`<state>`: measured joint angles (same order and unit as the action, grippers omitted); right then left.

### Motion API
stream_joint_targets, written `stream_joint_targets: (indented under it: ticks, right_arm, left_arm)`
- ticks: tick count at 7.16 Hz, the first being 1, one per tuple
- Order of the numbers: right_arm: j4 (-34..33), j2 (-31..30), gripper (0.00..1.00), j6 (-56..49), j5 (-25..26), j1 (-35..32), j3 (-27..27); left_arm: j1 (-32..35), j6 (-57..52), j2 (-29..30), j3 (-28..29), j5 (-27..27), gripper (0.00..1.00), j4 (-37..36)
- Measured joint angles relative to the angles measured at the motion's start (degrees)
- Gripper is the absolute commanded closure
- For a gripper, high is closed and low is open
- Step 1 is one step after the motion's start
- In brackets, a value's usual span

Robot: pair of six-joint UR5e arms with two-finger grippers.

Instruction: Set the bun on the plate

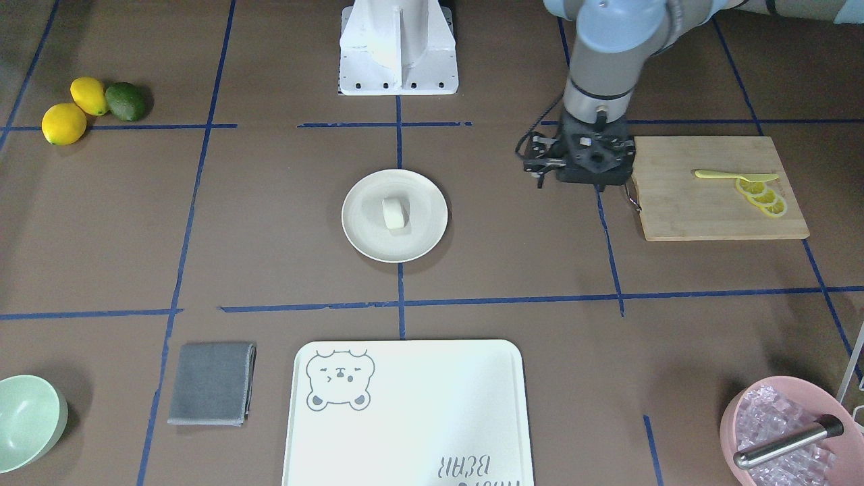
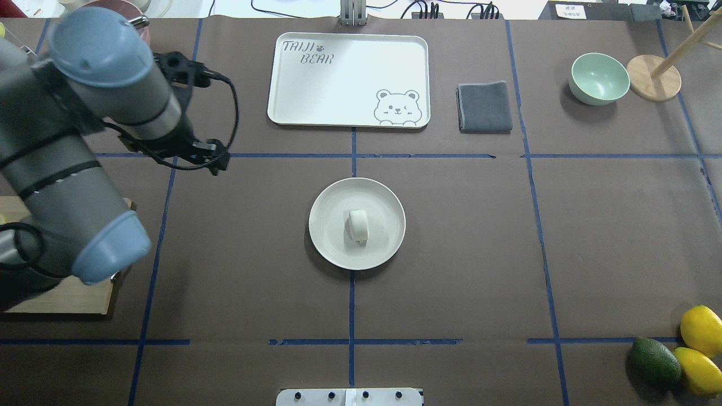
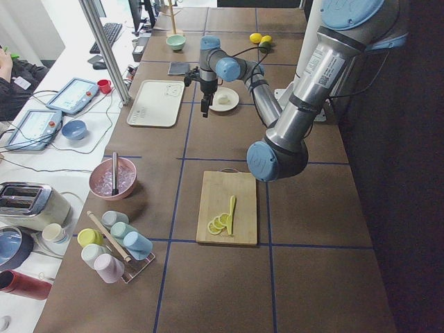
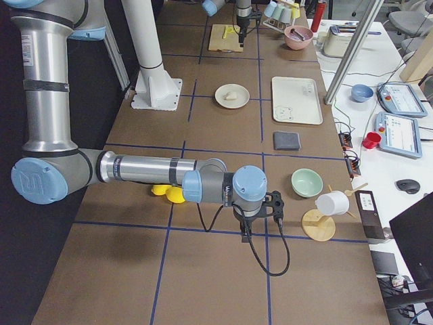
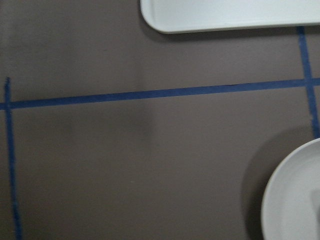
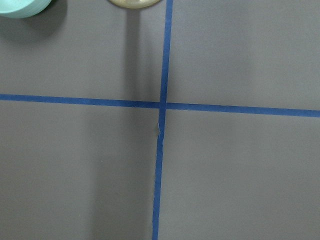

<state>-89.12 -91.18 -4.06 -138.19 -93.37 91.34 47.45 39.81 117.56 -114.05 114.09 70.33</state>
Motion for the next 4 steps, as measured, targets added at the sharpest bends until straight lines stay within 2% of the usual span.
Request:
stream_joint_targets:
  ticks: [2, 4]
  right_arm:
    - [0.00, 0.02, 0.00, 0.56, -0.11, 0.25, 0.31]
    - [0.00, -0.10, 0.00, 0.62, -0.14, 0.29, 0.67]
  left_arm:
    - [11.55, -16.35, -9.05, -2.37, 7.26, 0.00, -1.43]
    - [24.26, -33.77, -16.16, 0.78, 12.84, 0.00, -1.44]
